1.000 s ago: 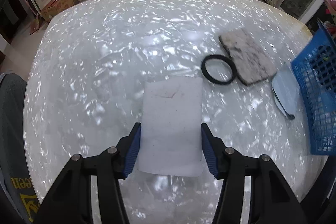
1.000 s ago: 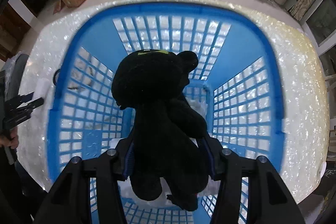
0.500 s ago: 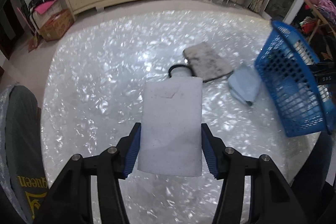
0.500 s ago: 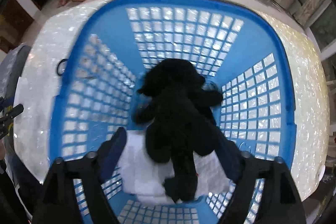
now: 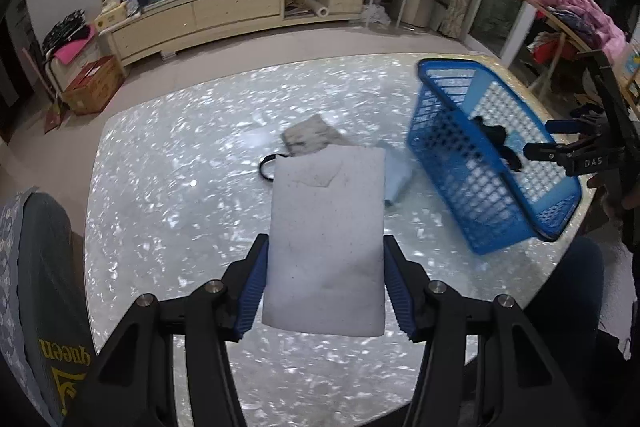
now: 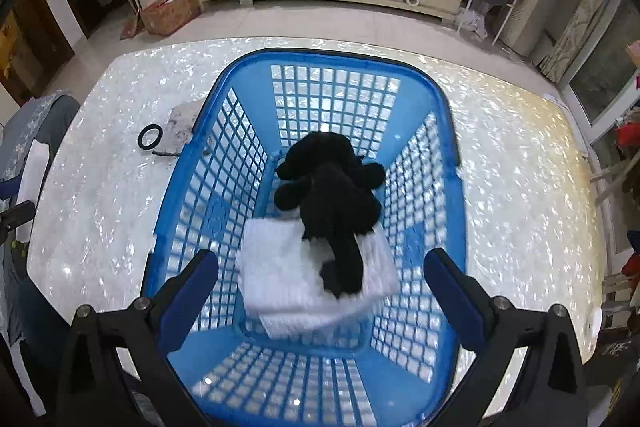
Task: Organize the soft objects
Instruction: 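Carry the white sponge block with the left gripper over the basket and release it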
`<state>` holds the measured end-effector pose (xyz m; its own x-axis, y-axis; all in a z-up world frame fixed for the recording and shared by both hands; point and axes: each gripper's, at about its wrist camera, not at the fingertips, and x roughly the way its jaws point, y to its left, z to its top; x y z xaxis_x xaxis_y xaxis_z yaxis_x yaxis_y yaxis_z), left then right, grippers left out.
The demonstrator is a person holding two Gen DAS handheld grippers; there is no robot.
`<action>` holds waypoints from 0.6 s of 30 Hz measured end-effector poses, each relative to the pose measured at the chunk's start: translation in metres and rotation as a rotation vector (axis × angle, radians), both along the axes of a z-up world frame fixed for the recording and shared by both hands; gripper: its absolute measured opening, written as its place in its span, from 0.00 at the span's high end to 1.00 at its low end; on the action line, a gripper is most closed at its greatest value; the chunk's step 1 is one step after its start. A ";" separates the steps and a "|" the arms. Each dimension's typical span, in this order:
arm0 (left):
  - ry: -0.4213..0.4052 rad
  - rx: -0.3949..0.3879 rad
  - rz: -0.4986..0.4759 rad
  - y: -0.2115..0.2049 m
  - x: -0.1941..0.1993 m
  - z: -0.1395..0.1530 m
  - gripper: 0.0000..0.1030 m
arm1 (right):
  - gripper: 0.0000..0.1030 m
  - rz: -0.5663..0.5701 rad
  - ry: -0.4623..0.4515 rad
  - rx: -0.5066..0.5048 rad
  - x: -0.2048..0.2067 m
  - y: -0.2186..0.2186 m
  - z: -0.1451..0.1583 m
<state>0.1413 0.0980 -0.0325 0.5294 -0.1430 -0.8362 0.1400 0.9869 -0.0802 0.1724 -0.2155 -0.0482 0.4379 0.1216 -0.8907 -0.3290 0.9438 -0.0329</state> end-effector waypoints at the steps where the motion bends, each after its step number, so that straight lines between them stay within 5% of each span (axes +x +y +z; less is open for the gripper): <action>1: -0.004 0.002 -0.007 -0.005 -0.001 0.002 0.49 | 0.00 -0.004 -0.006 0.003 -0.006 -0.004 0.002; 18: -0.041 0.020 -0.218 -0.118 0.026 0.035 0.49 | 0.00 -0.122 -0.066 0.039 -0.025 -0.059 -0.006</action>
